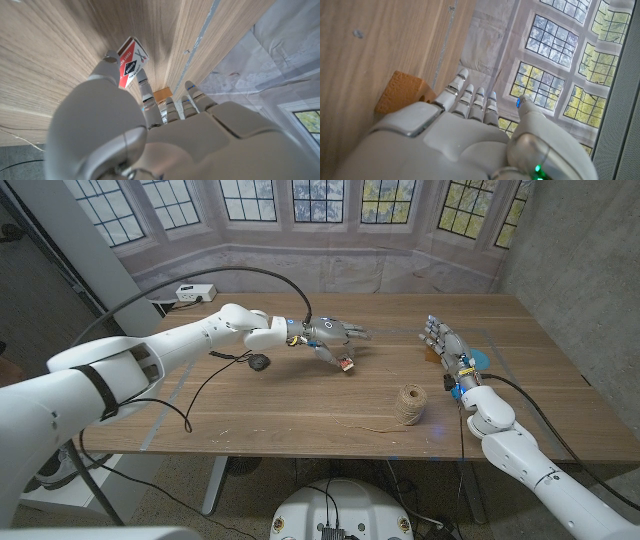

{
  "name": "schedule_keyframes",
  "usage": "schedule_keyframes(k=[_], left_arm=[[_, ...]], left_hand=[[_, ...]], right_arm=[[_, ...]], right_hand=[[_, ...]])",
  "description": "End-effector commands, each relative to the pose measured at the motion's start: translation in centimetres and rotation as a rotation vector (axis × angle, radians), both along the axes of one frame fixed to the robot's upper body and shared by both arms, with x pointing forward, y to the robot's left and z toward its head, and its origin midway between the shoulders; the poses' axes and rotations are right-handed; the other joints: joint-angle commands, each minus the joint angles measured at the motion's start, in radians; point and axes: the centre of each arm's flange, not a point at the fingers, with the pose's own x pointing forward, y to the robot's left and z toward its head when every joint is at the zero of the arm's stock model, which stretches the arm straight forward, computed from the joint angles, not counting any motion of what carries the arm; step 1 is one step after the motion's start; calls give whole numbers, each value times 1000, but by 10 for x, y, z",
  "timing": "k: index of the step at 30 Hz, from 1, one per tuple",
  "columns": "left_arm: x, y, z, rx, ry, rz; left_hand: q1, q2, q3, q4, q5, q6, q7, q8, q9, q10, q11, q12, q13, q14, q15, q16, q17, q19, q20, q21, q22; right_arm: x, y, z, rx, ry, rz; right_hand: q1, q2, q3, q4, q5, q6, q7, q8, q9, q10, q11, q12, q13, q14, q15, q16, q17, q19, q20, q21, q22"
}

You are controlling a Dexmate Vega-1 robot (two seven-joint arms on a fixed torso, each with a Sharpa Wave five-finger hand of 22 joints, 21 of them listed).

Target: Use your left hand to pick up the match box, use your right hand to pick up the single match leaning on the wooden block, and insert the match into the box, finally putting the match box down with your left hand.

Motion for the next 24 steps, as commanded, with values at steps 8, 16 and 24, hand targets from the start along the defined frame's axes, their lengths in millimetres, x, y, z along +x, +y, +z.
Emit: schedule_keyframes(k=[8, 16, 24], left_arm=[[-1, -1, 7, -31, 11, 8], [0, -3, 11, -60, 18, 6], [0, -7, 15, -79, 21, 5]], left_hand=[[7, -1, -6, 3, -1, 10, 1, 7, 3, 10, 0, -4, 4, 3, 2, 1, 2, 6, 1, -1, 3], [8, 0, -8, 3, -1, 8, 2, 7, 3, 13, -1, -5, 4, 4, 2, 0, 2, 7, 0, -1, 3], [9, 1, -10, 4, -1, 12, 2, 9, 4, 14, -1, -6, 4, 3, 2, 0, 2, 6, 0, -2, 3]], right_arm=[[-1, -3, 8, -46, 18, 2], [-5, -11, 12, -59, 22, -19], [-7, -16, 16, -95, 39, -30]], right_hand=[[-7, 0, 3, -3, -1, 9, 3, 0, 4, 5, -1, 4, 1, 6, -11, 4, 4, 10, -5, 2, 2], [-7, 0, 3, -4, -1, 9, 4, 0, 4, 5, 1, 4, 1, 6, -10, 3, 4, 11, -5, 3, 2], [-6, 1, 4, -5, -1, 9, 4, 0, 4, 5, 2, 4, 1, 5, -11, 3, 4, 11, -5, 3, 2]])
